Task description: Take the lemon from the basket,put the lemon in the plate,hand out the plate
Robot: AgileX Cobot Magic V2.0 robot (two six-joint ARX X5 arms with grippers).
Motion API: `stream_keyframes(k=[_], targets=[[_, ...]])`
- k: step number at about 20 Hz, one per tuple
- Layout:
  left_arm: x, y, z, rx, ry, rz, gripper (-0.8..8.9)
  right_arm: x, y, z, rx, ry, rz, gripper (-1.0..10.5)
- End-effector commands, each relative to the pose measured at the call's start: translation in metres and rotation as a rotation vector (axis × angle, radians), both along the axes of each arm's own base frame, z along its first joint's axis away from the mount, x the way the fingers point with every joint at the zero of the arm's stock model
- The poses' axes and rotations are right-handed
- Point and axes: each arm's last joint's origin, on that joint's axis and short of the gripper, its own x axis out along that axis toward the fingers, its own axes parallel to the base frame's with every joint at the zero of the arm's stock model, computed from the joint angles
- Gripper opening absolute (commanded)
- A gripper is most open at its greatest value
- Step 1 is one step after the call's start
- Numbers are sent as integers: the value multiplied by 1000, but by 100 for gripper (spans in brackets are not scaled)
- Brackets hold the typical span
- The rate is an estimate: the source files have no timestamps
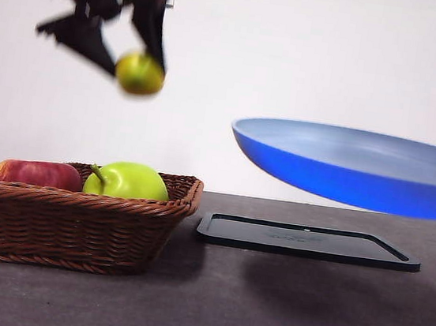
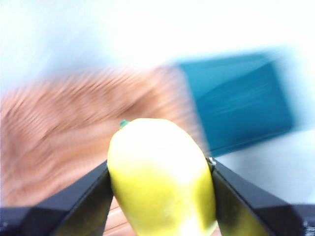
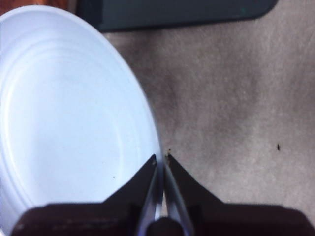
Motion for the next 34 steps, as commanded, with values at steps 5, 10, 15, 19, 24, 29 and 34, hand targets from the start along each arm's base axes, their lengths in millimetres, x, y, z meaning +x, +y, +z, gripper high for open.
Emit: stream_keyframes(k=[5,10,15,19,24,29,34], targets=[[-67,-74,31,-122,-82,-400,204,20,4,-17,11,102,-7,3],[-101,-138,4,51,-145,-492,204,20,4,-18,10,109,-6,3],[-107,-175,-38,154,-94,-574,204,20,4,-18,10,112,-6,3],[-102,-189,-66,203,-33,-592,206,20,4,-18,9,114,-5,3],[-99,-193,-78,225,-15,-602,210,20,4,-18,10,114,-5,3],[-99,-193,-78,243,-41,-638,342,20,4,-18,9,113,-3,3],[-100,-194,-78,219,-21,-651,389,19,5,-17,62,123,21,3]])
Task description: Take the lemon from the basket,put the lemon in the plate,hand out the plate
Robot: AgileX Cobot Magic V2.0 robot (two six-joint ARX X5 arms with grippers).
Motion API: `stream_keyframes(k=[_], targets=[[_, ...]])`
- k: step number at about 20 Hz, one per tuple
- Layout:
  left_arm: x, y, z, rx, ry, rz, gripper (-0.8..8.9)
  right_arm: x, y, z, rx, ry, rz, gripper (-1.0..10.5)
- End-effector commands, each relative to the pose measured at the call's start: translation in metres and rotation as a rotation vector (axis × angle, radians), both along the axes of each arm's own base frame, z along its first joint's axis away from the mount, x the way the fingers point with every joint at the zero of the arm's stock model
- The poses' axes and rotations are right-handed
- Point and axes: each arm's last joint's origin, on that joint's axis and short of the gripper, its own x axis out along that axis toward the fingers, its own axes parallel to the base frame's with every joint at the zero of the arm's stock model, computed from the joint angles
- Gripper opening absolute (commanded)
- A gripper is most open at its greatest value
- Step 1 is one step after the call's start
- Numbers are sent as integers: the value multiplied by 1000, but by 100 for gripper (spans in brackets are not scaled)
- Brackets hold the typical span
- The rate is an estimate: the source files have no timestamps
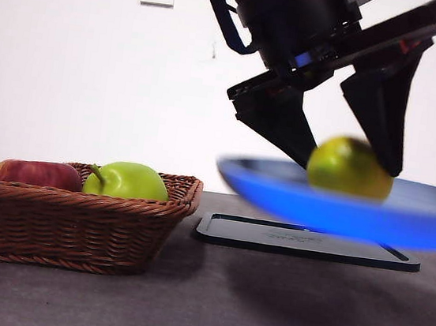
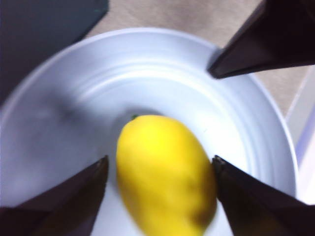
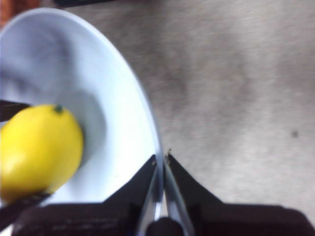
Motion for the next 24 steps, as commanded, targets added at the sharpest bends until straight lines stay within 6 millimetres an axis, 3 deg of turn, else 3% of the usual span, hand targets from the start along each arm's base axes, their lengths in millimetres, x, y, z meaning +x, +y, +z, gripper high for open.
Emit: stream_keyframes(k=[1,4,7,14,19,24], targets=[[-2,-7,-1,-11,5,-10,389,3,1,3,25,1,-4,3],[-1,0,10,-38,6,20,389,1,1,2,21,23,-16,3],[-8,16,40,-90,-28,26,389,1,0,2,24,40,-52,3],[-48,90,127,-224,-131,47,389,15,0,14,-20,2,-114,3],[-74,141,159,-261,-183,92,389,68,2,28,-26,-2,-129,3],[-85,160,164,-208,-231,139,389,136,6,13,-29,-14,-130,3]])
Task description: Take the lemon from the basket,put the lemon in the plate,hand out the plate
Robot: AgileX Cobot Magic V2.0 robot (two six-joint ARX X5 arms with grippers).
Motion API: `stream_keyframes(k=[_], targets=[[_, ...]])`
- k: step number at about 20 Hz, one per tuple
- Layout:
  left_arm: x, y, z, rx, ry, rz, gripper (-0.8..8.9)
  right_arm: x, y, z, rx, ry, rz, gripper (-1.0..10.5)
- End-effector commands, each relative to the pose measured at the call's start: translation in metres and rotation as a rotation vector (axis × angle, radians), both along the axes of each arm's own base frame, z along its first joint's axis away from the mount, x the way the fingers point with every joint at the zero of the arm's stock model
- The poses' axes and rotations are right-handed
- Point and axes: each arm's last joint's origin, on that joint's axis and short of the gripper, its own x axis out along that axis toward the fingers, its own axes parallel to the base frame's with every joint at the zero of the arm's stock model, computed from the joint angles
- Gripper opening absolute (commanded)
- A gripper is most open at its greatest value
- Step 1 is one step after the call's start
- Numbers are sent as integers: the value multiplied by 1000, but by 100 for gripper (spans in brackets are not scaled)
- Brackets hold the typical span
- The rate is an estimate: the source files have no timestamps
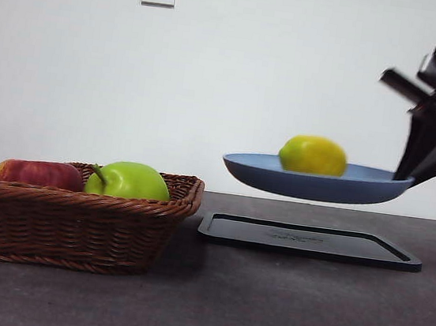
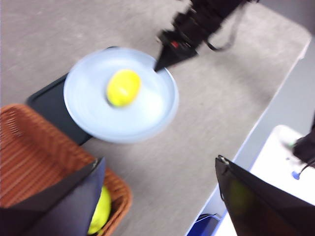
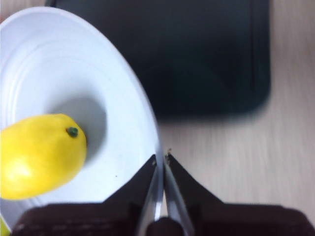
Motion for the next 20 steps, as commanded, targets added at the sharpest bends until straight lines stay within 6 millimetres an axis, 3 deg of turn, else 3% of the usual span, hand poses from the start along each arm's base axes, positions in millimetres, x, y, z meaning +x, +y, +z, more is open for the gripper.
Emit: stream_keyframes(k=[1,5,7,14,20], targets=[[0,-1,2,21,-26,13,389,31,3,-9,6,-4,-1,3],[1,-2,2,22,-27,16,389,71,1,-37,3,24,-15,3],[1,-2,2,20,-25,18,389,82,-3,-48,12,5,-36,3],[2,-4,1,17,-8,28,389,86,-14,-56,6,0,-45,28],[3,-4,1,16,-23,45,389,85,-15,-56,-13,-9,-14,270]])
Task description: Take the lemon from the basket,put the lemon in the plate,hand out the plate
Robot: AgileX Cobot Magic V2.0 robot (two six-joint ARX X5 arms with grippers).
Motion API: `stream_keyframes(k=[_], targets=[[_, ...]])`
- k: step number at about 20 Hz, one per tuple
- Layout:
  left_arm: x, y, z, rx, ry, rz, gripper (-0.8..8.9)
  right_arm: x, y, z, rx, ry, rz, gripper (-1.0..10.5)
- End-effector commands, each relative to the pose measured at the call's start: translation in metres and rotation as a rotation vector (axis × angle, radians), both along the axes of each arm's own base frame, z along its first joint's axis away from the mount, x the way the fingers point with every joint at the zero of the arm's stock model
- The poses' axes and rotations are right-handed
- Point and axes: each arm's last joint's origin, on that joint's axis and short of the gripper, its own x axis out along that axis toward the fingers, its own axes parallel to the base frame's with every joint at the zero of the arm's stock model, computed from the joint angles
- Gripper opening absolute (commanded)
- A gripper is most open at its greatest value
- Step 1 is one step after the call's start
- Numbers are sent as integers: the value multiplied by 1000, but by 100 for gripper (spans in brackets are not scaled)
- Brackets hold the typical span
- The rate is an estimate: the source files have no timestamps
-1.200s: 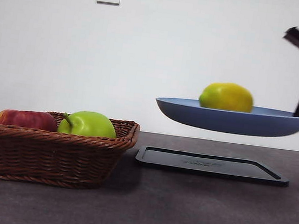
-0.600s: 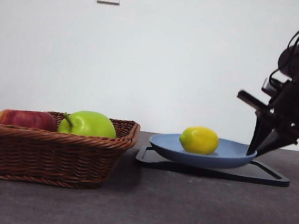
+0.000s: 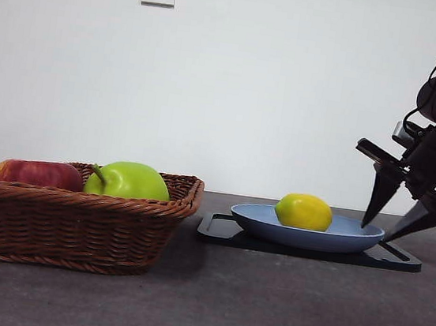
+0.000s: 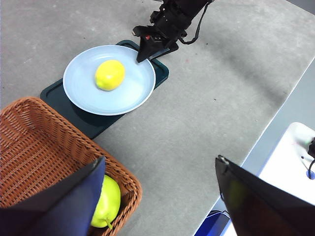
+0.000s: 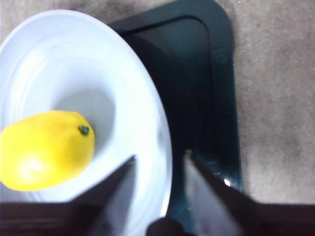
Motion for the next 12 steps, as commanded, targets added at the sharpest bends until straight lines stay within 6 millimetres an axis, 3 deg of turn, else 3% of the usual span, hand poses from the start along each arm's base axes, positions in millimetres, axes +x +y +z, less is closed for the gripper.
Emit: stream_keyframes(k=[1,5,7,12], targets=[[2,-2,4,-5,-38,42,389,5,-2,7,-17,-43,22,273],[8,-3,7,18,-140,168,377,-15,-8,49,-39,-96,34,271],[13,-8,9,40,-213,170,298,-35,-6,78,-96,-121,70,252],[38,-21,-3,157,-279,145,109,-93,22,142,-131,-251,229,87]])
